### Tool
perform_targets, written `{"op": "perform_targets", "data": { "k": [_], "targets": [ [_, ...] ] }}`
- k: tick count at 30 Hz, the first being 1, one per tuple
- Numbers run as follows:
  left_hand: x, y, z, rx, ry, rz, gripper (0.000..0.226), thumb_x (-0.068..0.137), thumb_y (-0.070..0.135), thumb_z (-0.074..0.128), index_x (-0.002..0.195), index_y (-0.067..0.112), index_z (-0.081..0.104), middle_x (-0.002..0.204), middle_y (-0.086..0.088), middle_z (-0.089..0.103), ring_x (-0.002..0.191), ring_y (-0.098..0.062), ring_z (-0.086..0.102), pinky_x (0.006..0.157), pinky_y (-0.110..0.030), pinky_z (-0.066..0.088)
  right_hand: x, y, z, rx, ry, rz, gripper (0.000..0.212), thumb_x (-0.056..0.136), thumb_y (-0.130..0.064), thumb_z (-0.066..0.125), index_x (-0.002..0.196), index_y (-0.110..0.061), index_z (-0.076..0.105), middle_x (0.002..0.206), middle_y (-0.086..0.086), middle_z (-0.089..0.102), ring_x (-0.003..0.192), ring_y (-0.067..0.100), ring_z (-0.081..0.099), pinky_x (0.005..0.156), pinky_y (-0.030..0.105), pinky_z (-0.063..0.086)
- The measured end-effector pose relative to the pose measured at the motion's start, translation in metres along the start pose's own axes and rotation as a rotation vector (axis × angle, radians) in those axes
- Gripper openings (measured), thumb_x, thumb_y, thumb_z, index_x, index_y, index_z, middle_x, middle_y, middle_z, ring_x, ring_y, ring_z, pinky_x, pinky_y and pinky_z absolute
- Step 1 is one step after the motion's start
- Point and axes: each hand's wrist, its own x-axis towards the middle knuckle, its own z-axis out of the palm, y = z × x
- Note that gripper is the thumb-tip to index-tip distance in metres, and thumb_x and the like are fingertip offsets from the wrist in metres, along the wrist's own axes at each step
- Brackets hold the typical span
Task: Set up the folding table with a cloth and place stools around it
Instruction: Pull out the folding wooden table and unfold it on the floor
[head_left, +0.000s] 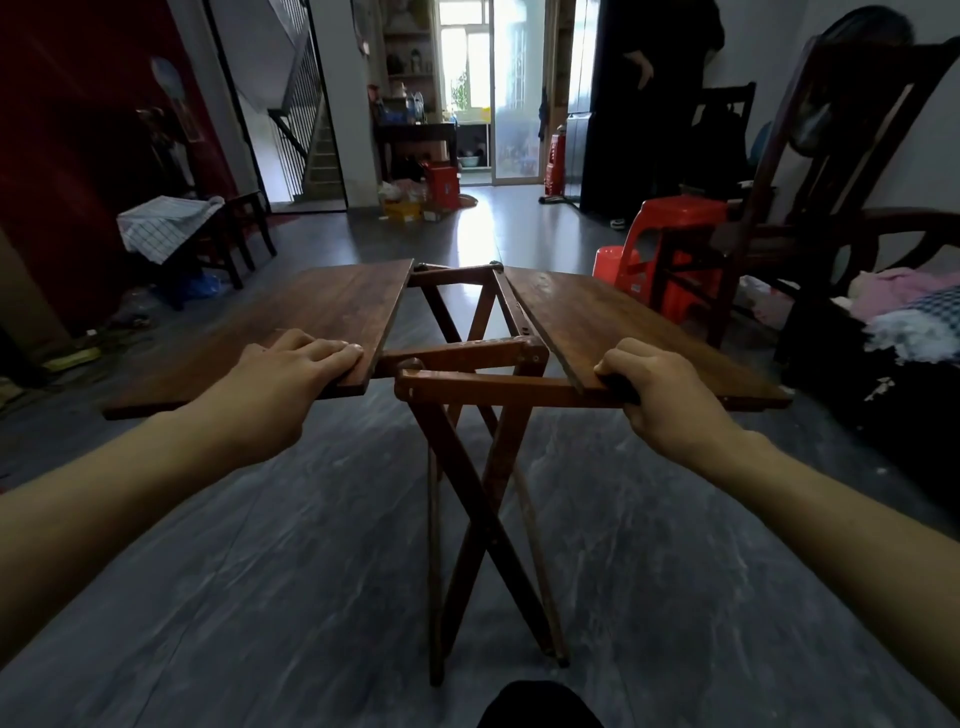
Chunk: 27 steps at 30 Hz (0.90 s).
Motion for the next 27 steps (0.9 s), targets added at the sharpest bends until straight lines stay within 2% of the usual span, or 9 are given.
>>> {"op": "perform_targets", "data": {
  "k": [5, 9, 14, 17, 20, 27],
  "targets": [
    [-0.001, 0.0, -0.004, 0.017, -0.013, 0.0, 0.09, 0.081, -0.003, 0.054, 0.154, 0.032, 0.014, 0.158, 0.009, 0.023, 0.135, -0.017, 0.024, 0.093, -0.038, 0.04, 0.003, 0.0, -0.006, -0.015, 0.01, -0.012, 0.025, 0.082, 0.006, 0.068, 0.101, -0.011, 0.069, 0.096, 0.001, 0.062, 0.086, 0.021, 0.059, 0.074, 0.042, 0.053],
    [-0.001, 0.0, -0.012, 0.044, -0.028, 0.029, 0.089, 0.08, -0.002, 0.054, 0.154, 0.031, 0.015, 0.158, 0.009, 0.024, 0.135, -0.017, 0.026, 0.091, -0.038, 0.043, 0.009, -0.007, -0.013, -0.102, -0.02, -0.041, 0.028, 0.078, 0.013, 0.063, 0.094, -0.011, 0.066, 0.091, 0.001, 0.058, 0.083, 0.021, 0.054, 0.07, 0.043, 0.049],
    [0.004, 0.002, -0.029, 0.126, 0.0, 0.084, 0.086, 0.082, 0.0, 0.054, 0.153, 0.032, 0.016, 0.158, 0.01, 0.023, 0.136, -0.017, 0.025, 0.086, -0.036, 0.038, 0.025, -0.02, -0.032, -0.155, -0.01, -0.107, 0.029, 0.079, 0.014, 0.062, 0.095, -0.01, 0.068, 0.092, 0.002, 0.06, 0.083, 0.02, 0.056, 0.072, 0.041, 0.05],
    [0.003, 0.007, -0.039, 0.181, 0.009, 0.136, 0.081, 0.084, 0.002, 0.051, 0.151, 0.033, 0.018, 0.158, 0.012, 0.024, 0.134, -0.015, 0.025, 0.087, -0.038, 0.037, 0.039, -0.038, -0.038, -0.125, -0.044, -0.186, 0.026, 0.082, 0.009, 0.064, 0.092, -0.014, 0.069, 0.09, -0.003, 0.06, 0.079, 0.015, 0.058, 0.07, 0.03, 0.051],
    [-0.004, 0.007, -0.038, 0.198, -0.019, 0.137, 0.083, 0.083, 0.003, 0.053, 0.151, 0.034, 0.017, 0.158, 0.013, 0.022, 0.133, -0.015, 0.024, 0.085, -0.038, 0.035, 0.043, -0.052, -0.029, -0.095, -0.099, -0.209, 0.022, 0.084, 0.004, 0.065, 0.089, -0.017, 0.07, 0.086, -0.007, 0.057, 0.076, 0.012, 0.056, 0.067, 0.022, 0.042],
    [-0.001, 0.002, -0.03, 0.11, -0.026, 0.101, 0.083, 0.08, -0.001, 0.053, 0.15, 0.035, 0.024, 0.154, 0.012, 0.029, 0.132, -0.016, 0.028, 0.078, -0.033, 0.033, 0.036, -0.045, -0.015, -0.055, -0.144, -0.152, 0.03, 0.073, 0.005, 0.07, 0.094, -0.015, 0.073, 0.09, -0.003, 0.064, 0.083, 0.018, 0.061, 0.072, 0.037, 0.052]
  ]
}}
